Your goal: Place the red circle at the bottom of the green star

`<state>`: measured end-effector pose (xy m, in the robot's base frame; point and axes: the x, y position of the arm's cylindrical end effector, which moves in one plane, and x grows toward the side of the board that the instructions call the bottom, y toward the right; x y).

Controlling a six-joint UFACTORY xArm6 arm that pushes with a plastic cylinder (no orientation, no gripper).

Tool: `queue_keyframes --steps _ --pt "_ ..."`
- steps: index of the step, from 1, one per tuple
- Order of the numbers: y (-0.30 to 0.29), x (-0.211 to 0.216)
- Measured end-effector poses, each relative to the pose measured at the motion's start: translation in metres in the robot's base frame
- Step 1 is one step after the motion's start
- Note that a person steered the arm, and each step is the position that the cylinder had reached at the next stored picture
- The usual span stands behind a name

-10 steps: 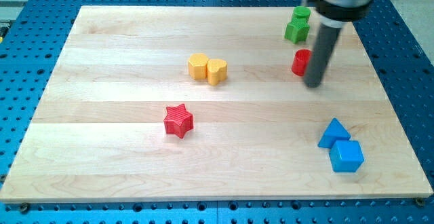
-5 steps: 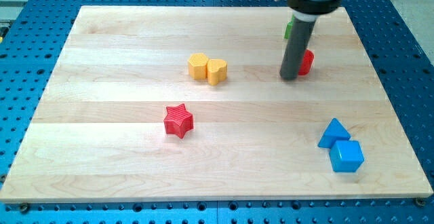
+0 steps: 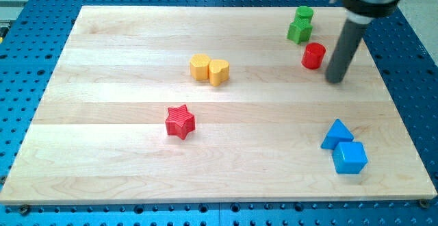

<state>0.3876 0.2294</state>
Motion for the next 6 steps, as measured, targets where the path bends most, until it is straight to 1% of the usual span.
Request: queue_keyframes --steps 1,2,3,4,5,6 --pt "-0.025 -0.031" --pt "-0.021 -0.008" --pt "-0.079 0.006" --pt "-0.098 0.001" --pt "-0.043 -0.001" --pt "-0.046 -0.027"
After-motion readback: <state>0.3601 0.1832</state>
